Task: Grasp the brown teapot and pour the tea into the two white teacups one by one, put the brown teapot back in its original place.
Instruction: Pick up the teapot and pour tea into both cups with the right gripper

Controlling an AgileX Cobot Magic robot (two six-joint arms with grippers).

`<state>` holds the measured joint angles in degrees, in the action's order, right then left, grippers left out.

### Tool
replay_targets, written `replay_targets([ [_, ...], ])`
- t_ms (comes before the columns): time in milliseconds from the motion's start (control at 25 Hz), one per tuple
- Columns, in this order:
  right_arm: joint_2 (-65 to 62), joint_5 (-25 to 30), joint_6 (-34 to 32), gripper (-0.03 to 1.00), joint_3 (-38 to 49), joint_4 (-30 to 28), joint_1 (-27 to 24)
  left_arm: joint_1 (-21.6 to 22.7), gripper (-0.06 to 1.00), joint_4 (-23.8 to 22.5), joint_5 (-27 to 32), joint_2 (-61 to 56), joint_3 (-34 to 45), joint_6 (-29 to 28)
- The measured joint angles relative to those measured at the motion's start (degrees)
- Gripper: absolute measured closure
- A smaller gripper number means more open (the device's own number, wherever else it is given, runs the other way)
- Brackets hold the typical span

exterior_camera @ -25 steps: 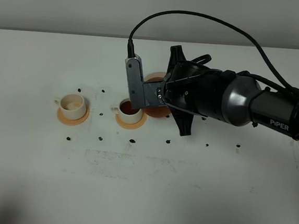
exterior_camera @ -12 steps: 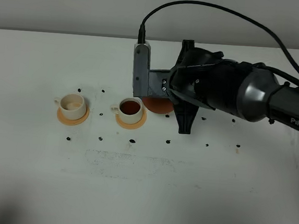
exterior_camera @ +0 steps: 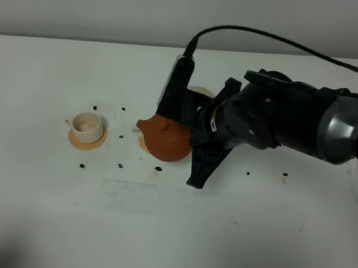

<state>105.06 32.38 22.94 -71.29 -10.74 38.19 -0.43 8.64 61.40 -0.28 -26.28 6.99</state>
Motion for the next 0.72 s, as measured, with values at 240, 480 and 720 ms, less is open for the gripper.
replay_targets([
  [240, 0.08, -6.8, -0.19, 0.89, 6.7, 6.27, -2.26, 0.0, 0.78, 0.0, 0.0, 0.0, 0.0, 0.0],
  [480, 2.25, -10.05, -0.16, 0.89, 8.38, 10.74, -3.12, 0.0, 0.78, 0.0, 0.0, 0.0, 0.0, 0.0],
  [720, 5.36, -11.98, -0.1, 0.89, 8.76, 12.27, -3.39, 0.0, 0.78, 0.0, 0.0, 0.0, 0.0, 0.0],
])
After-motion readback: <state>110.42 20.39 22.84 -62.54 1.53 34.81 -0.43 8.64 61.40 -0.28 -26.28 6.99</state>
